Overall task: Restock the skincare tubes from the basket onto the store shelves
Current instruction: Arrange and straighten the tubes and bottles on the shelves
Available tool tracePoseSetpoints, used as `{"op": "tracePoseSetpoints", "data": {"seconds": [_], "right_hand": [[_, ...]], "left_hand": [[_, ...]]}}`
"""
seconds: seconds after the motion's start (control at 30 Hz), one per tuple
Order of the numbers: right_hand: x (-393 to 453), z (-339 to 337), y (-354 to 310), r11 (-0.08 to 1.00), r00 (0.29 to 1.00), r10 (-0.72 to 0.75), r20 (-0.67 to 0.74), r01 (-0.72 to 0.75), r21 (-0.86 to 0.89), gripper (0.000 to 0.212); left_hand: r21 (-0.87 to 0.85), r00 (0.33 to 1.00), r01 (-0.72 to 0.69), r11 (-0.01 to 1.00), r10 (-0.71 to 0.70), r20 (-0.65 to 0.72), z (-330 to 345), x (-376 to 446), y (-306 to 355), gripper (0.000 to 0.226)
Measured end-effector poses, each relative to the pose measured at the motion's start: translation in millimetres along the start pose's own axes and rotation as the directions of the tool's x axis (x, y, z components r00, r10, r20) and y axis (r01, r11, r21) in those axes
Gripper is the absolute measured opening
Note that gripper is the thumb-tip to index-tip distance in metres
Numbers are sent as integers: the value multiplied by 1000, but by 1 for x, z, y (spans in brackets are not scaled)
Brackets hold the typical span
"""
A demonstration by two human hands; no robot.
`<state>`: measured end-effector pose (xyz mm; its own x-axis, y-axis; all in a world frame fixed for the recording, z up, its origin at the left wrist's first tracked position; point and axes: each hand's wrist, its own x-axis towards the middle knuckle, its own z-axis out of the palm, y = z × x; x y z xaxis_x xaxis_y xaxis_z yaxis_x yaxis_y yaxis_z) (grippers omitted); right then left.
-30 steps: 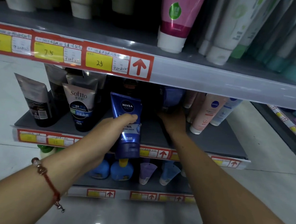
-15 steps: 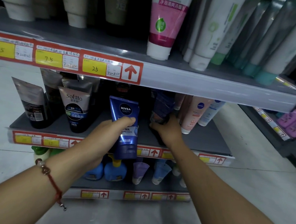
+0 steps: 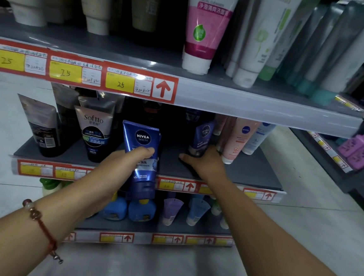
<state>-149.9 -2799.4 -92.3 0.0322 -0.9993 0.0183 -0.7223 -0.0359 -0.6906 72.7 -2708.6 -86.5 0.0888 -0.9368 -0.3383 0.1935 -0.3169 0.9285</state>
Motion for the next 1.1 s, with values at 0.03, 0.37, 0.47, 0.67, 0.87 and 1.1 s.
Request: {"op": "tracePoseSetpoints", "data": {"seconds": [0.03, 0.37, 0.47, 0.67, 0.87, 1.1], "right_hand": [[1, 0, 2, 1000, 1000, -5, 31, 5, -22, 85], [6, 1, 2, 998, 998, -30, 49, 33, -61, 61], [14, 8, -6, 994, 998, -62, -7, 61, -89, 59], [31, 14, -14, 986, 999, -24, -42, 17, -165, 65], [18, 1, -20, 999, 1000, -5, -27, 4, -38, 55], [-50, -18, -38, 703, 864, 27, 502, -374, 605, 40]], "left_hand": [[-9, 1000, 6, 1000, -6, -16, 3, 4, 1, 13], [-28, 1000, 14, 1000, -14, -21, 8, 43, -1, 24], [-8, 996, -21, 1000, 20, -86, 2, 46, -9, 23], [5, 997, -56, 998, 56, -46, 4, 46, -8, 23], [-54, 998, -35, 998, 38, 54, 46, -21, 29, 38], [-267, 997, 41, 963, -22, 72, 79, -42, 59, 28]]}}
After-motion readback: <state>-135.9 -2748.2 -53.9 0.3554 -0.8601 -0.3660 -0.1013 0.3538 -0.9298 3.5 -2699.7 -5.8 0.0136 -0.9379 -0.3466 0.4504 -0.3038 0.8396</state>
